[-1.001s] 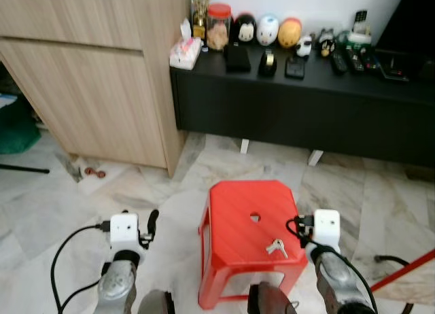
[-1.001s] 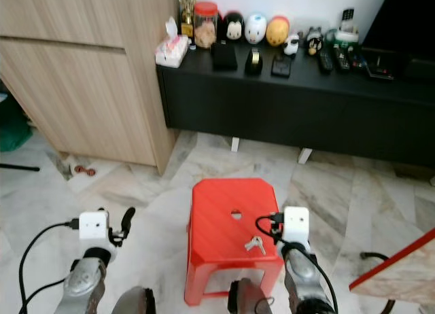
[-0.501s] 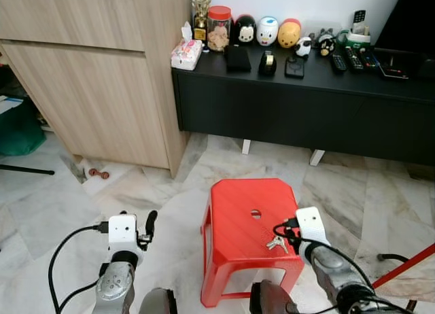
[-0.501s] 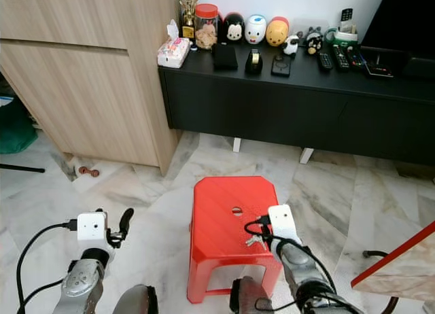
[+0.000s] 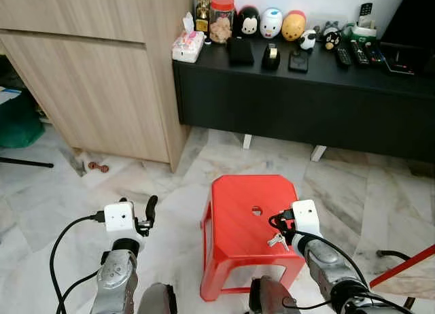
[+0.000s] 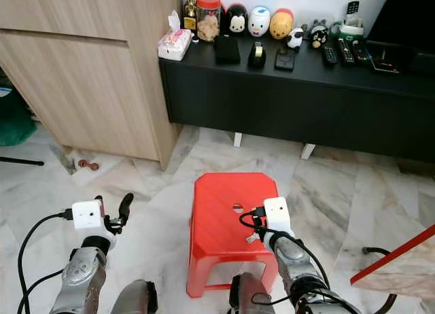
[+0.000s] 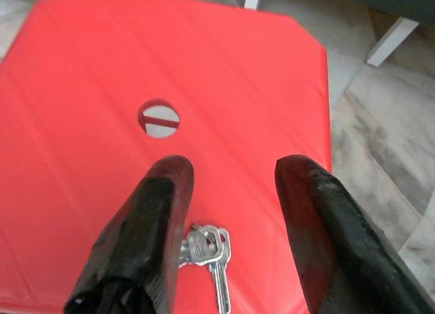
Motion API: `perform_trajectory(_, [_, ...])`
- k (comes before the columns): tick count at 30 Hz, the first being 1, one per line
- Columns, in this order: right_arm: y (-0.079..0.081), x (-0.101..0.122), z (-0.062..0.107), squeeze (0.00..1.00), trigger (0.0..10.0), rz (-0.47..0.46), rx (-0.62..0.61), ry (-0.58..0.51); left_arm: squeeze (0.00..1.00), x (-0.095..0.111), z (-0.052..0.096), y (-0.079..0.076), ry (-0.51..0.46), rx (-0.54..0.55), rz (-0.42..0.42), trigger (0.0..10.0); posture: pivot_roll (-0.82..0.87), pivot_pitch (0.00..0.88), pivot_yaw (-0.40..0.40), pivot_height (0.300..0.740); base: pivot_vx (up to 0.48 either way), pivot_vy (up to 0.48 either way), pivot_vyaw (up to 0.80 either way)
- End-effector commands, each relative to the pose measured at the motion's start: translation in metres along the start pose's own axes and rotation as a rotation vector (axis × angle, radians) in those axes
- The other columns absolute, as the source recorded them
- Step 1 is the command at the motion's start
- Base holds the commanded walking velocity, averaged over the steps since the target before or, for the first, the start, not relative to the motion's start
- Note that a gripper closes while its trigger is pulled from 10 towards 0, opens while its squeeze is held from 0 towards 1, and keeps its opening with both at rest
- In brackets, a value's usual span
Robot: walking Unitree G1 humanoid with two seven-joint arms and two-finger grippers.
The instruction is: Hang keys on a hook
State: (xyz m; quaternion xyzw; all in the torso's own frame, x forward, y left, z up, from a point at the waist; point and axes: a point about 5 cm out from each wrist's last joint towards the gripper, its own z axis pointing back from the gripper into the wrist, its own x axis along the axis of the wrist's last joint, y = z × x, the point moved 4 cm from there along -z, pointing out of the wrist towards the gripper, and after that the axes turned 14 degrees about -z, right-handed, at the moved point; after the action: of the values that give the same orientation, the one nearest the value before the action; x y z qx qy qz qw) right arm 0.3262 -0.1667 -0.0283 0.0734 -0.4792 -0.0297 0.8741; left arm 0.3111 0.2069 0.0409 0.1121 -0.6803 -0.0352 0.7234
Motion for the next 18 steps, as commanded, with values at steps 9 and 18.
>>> perform_trajectory(9, [-0.0046, -0.0066, 0.0023, 0.00, 10.0, -0.016, -0.034, 0.002, 0.00, 0.0000, -0.0008, 0.0002, 0.012, -0.013, 0.001, 10.0, 0.02, 0.137, -0.065, 0.602, 0.000, 0.000, 0.00])
perform_trajectory(18, [0.0005, -0.0030, 0.0006, 0.00, 10.0, -0.017, -0.018, -0.007, 0.00, 0.0011, -0.0016, -0.0051, 0.008, -0.042, -0.032, 10.0, 0.02, 0.121, -0.062, 0.602, 0.000, 0.000, 0.00])
